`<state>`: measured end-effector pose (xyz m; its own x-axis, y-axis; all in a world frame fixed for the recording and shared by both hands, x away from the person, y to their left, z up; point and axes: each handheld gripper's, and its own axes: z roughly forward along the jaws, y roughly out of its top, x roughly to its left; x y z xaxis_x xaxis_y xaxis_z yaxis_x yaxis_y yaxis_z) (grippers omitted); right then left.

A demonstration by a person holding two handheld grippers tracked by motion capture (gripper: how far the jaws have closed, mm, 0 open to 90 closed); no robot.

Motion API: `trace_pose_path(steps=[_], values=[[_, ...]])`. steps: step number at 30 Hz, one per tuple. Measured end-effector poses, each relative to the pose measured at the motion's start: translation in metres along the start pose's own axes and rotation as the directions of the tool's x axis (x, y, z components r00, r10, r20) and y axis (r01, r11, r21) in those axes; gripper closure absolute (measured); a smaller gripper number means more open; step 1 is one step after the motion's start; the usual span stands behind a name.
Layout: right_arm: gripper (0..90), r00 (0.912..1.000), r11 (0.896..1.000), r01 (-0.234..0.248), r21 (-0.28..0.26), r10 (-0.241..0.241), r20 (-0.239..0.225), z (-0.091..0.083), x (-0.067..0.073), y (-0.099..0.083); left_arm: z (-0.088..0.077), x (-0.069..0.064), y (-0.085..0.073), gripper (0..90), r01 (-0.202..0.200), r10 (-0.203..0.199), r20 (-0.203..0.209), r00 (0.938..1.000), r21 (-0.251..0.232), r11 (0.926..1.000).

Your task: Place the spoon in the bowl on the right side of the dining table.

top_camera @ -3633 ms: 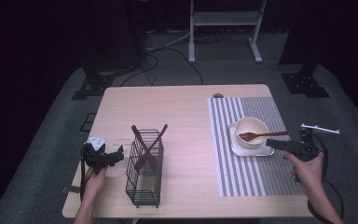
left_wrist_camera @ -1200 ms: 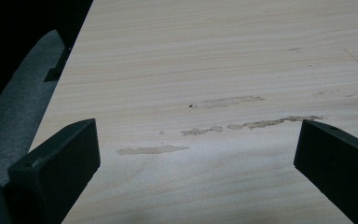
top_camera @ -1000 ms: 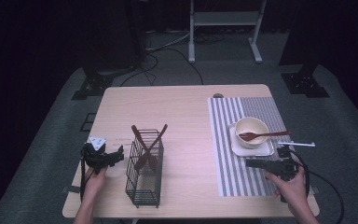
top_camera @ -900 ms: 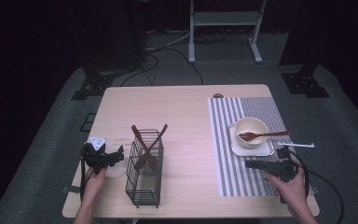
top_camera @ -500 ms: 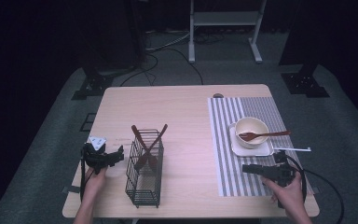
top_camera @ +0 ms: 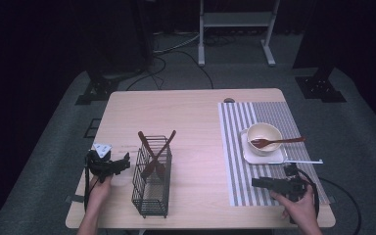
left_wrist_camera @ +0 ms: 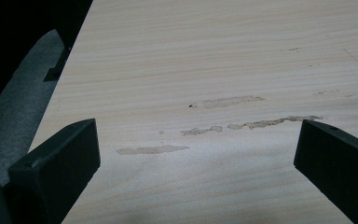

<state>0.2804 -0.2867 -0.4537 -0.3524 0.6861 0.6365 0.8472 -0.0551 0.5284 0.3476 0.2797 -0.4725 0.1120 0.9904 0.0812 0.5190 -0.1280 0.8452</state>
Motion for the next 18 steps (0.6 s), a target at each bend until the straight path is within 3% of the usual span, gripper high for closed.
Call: trace_pose_path(steps=[8, 18], values=[[37.3, 0.9995, 1.0, 0.002, 0.009, -0.002, -0.032, 0.005, 0.004, -0.01, 0.0, 0.0, 0.0, 0.0, 0.0, 0.0, 0.0, 1.0, 0.0, 1.0], [36.7, 0.9991, 1.0, 0.027, 0.015, -0.027, -0.034, 0.009, 0.01, -0.018, 0.0, 0.0, 0.0, 0.0, -0.001, 0.001, 0.0, 1.0, 0.001, 1.0]])
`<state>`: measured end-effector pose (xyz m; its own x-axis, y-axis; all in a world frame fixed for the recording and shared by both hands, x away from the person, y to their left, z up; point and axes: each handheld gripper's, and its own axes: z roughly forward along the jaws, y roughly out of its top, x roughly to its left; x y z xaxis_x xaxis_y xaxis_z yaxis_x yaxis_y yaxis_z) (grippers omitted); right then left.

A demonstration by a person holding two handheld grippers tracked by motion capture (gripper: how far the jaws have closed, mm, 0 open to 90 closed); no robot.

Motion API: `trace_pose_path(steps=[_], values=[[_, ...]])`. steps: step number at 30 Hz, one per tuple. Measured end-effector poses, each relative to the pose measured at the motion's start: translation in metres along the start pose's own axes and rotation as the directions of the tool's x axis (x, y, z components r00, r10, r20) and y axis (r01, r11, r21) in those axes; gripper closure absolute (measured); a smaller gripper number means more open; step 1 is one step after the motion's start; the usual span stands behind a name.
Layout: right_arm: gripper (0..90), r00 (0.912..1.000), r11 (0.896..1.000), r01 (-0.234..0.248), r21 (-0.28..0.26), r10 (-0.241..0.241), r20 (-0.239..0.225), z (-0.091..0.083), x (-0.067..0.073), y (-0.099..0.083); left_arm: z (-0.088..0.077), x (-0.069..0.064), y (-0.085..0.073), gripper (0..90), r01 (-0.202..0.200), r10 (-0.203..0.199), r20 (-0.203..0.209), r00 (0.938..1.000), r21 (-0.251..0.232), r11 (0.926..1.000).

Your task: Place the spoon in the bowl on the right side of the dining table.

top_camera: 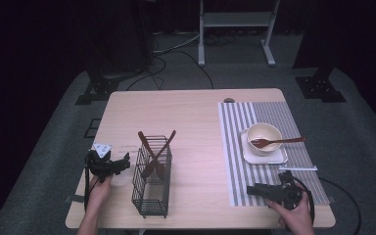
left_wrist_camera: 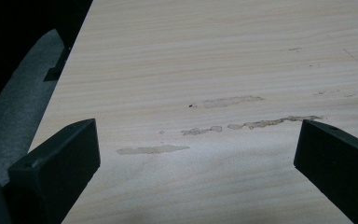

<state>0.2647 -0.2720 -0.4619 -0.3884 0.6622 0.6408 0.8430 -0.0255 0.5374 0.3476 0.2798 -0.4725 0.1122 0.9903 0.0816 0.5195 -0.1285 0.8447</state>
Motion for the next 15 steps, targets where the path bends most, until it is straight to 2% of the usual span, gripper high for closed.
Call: trace_pose_path(steps=[15], values=[[36.8, 0.9996, 1.0, 0.023, 0.005, -0.023, -0.013, 0.0031, 0.0085, -0.0096, -0.0002, 0.0003, 0.0, 0.0, 0.0, 0.0, 0.002, 1.0, -0.001, 1.0]])
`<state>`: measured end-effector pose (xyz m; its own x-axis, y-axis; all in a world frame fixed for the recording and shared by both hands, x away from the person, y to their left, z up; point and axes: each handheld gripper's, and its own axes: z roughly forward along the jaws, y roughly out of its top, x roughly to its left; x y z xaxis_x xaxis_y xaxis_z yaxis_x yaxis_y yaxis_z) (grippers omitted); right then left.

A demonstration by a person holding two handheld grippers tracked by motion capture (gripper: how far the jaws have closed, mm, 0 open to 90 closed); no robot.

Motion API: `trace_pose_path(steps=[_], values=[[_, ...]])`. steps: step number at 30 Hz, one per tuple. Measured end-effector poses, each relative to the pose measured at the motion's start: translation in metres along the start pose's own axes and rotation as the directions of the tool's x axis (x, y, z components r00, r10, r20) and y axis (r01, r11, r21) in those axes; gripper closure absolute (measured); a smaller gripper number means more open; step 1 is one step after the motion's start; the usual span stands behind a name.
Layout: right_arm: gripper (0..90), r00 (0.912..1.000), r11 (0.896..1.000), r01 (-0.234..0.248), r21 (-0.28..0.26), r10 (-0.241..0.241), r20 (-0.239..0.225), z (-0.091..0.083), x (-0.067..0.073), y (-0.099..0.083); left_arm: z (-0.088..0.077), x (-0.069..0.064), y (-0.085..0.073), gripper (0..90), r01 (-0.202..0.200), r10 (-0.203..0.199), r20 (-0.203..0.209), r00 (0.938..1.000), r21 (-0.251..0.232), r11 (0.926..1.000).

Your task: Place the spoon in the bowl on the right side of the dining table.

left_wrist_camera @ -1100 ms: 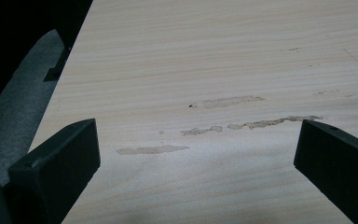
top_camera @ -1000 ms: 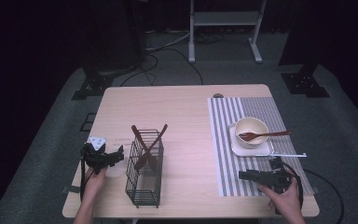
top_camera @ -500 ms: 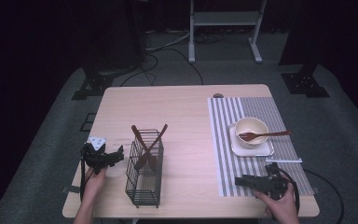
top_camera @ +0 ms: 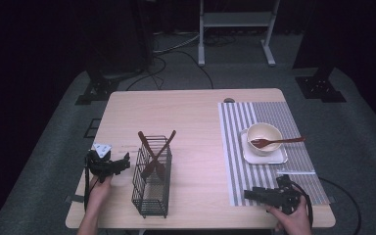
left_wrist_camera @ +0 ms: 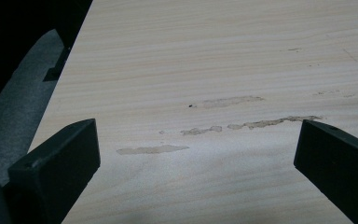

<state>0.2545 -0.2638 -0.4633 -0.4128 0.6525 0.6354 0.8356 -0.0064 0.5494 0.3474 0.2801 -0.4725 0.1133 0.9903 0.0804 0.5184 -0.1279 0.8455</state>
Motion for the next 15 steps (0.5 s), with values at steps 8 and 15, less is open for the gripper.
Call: trace_pose_path(steps=[8, 15], values=[[36.7, 0.9997, 1.0, 0.025, 0.015, -0.025, -0.001, 0.004, 0.006, -0.005, 0.0, 0.0, 0.0, 0.0, 0.0, 0.0, 0.0, 1.0, 0.0, 1.0], [36.6, 0.9988, 0.999, 0.048, 0.024, -0.048, 0.005, 0.006, 0.012, -0.008, 0.0, -0.001, 0.0, 0.0, 0.0, 0.0, 0.0, 1.0, 0.0, 1.0]])
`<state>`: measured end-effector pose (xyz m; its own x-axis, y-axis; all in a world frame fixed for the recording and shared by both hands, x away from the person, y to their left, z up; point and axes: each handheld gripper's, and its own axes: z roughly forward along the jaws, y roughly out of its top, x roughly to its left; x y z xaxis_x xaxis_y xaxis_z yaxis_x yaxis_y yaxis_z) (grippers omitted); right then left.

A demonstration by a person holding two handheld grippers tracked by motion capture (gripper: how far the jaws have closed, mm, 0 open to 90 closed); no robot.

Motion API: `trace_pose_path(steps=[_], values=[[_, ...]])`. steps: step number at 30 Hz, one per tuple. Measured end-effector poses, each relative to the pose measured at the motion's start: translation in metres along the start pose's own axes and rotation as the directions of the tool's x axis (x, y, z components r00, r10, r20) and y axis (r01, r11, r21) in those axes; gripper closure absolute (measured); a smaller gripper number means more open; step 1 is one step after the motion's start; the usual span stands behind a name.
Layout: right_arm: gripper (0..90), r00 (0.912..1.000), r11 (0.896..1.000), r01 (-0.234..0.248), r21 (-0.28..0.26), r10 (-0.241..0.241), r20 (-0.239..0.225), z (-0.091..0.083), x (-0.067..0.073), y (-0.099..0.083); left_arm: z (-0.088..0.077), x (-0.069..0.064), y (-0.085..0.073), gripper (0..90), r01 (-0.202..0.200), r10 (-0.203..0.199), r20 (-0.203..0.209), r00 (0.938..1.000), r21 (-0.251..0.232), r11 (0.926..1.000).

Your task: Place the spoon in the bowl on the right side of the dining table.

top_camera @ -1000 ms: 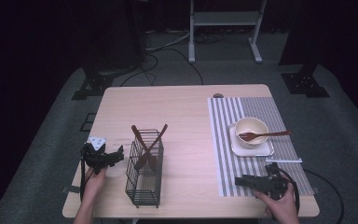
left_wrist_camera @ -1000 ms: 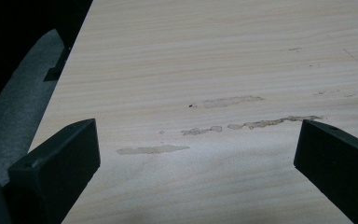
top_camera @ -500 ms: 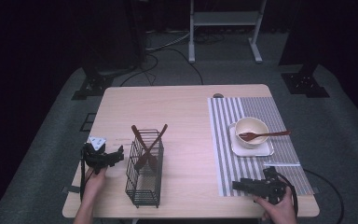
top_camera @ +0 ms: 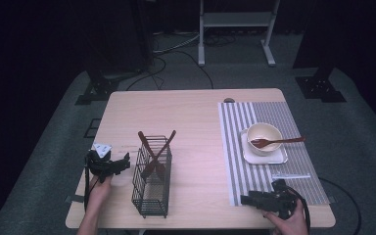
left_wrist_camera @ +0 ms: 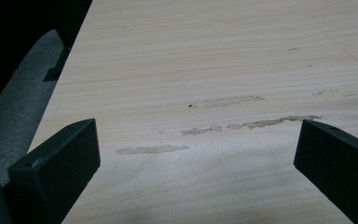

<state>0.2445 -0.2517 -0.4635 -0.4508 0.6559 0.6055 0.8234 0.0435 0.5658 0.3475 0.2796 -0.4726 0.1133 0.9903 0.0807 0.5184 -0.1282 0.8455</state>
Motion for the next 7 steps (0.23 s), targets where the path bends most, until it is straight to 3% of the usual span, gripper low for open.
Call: trace_pose_path(steps=[7], values=[[36.5, 0.9998, 0.999, 0.019, -0.026, -0.019, 0.0, -0.0011, 0.0015, -0.006, 0.0005, 0.0002, 0.0001, 0.0, -0.002, 0.002, -0.003, 1.0, 0.002, 1.0]])
